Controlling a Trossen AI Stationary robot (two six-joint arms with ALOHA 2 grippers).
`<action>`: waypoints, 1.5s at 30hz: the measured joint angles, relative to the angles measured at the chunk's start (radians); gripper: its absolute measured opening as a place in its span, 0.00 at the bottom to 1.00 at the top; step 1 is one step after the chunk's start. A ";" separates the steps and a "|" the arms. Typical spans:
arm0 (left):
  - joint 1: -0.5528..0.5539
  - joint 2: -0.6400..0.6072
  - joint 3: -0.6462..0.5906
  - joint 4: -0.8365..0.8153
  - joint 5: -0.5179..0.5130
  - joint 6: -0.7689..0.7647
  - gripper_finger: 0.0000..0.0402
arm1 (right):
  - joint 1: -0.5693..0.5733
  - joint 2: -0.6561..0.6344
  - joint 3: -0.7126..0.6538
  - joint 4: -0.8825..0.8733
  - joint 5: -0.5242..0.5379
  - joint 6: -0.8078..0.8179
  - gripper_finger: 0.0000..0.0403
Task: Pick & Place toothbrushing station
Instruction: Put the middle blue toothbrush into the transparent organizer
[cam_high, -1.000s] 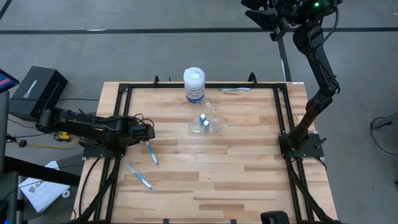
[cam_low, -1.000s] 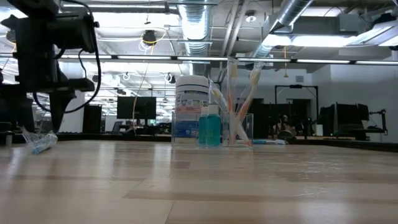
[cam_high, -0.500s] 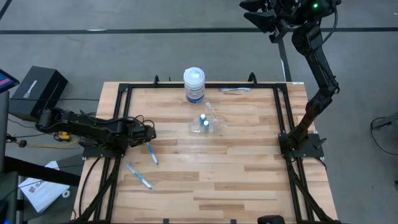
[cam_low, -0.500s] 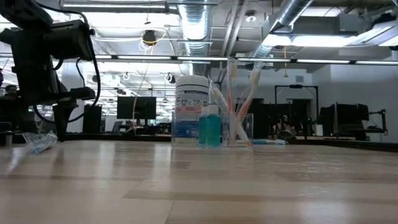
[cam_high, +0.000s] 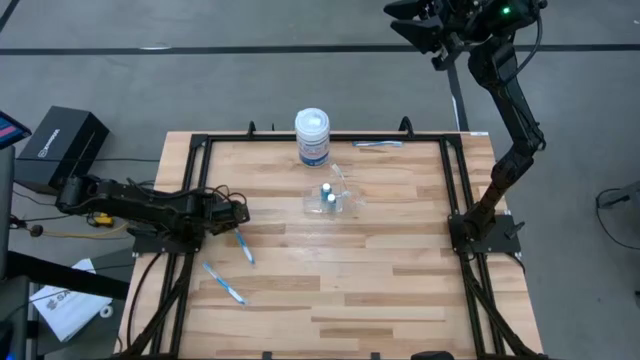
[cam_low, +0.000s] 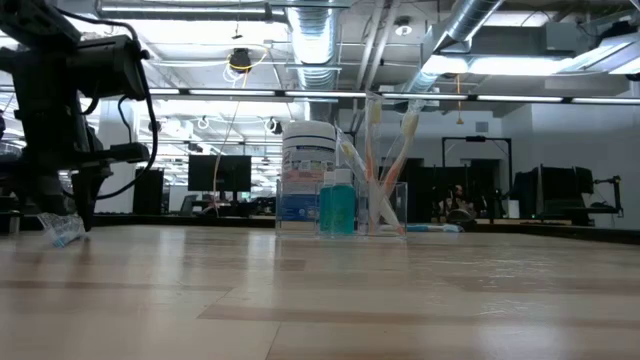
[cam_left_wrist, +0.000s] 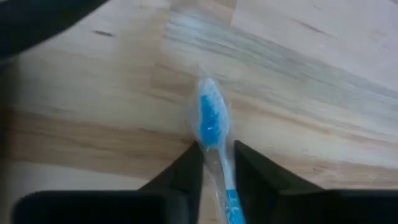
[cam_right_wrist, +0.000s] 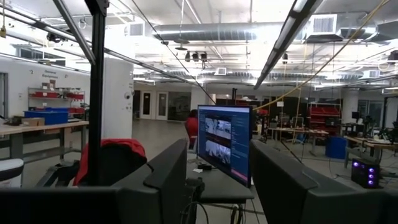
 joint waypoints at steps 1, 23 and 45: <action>0.000 0.000 0.000 0.004 -0.005 0.001 0.13 | 0.002 0.000 0.000 0.000 0.006 0.000 0.40; 0.098 -0.037 0.002 1.368 -0.409 1.061 0.00 | -0.031 0.000 0.000 0.076 0.054 0.023 0.32; 0.277 0.405 0.286 1.395 0.069 1.435 0.00 | -0.027 0.000 0.000 0.120 0.077 0.088 0.31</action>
